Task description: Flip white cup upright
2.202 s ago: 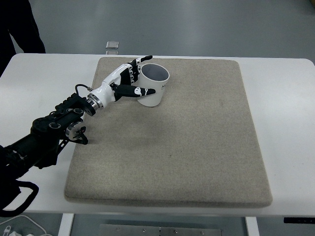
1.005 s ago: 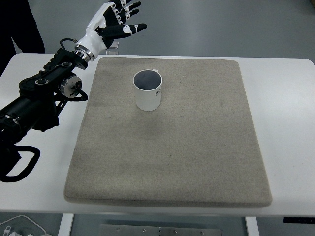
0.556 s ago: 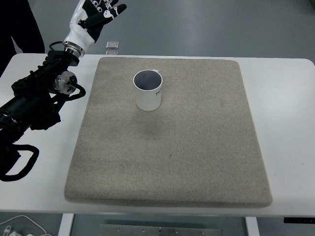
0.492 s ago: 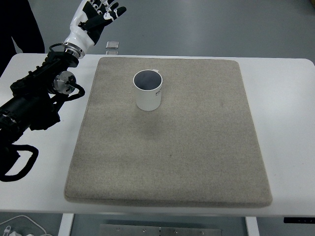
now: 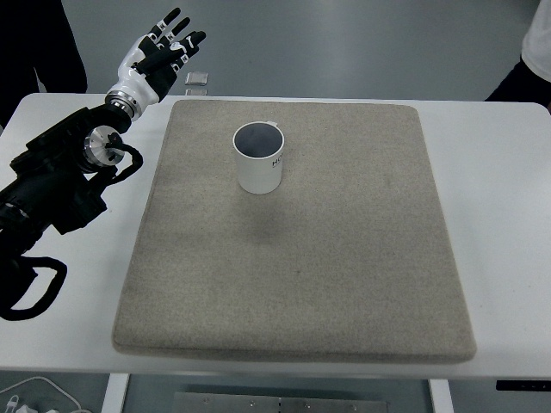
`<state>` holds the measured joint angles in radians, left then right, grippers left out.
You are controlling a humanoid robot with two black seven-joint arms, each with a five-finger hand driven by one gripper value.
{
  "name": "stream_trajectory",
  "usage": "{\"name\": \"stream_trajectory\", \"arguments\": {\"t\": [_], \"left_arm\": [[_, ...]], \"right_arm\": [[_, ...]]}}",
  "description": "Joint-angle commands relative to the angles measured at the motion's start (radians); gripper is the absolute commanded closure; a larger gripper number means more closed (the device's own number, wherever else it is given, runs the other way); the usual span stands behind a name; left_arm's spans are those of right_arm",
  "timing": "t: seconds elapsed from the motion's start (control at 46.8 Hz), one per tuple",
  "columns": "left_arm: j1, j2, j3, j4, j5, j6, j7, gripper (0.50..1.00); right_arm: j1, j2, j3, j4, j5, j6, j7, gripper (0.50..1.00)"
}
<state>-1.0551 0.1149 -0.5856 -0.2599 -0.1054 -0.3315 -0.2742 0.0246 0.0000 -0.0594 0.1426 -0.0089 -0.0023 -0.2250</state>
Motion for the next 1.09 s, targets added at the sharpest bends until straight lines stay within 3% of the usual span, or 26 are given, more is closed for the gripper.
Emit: {"name": "stream_trajectory", "arguments": {"t": [0.0, 0.406, 1.069], "left_arm": [[0.007, -0.017, 0.0, 0.001, -0.042, -0.001, 0.012, 0.506], [0.035, -0.064, -0.023, 0.002, -0.278, -0.015, 0.033, 0.506], [0.041, -0.093, -0.103, 0.033, -0.269, -0.001, 0.032, 0.506]], "right_arm": [[0.0, 0.0, 0.001, 0.0, 0.001, 0.001, 0.0, 0.57], [0.0, 0.0, 0.003, 0.0, 0.001, 0.001, 0.001, 0.57], [0.0, 0.0, 0.004, 0.002, 0.003, 0.001, 0.001, 0.57]]}}
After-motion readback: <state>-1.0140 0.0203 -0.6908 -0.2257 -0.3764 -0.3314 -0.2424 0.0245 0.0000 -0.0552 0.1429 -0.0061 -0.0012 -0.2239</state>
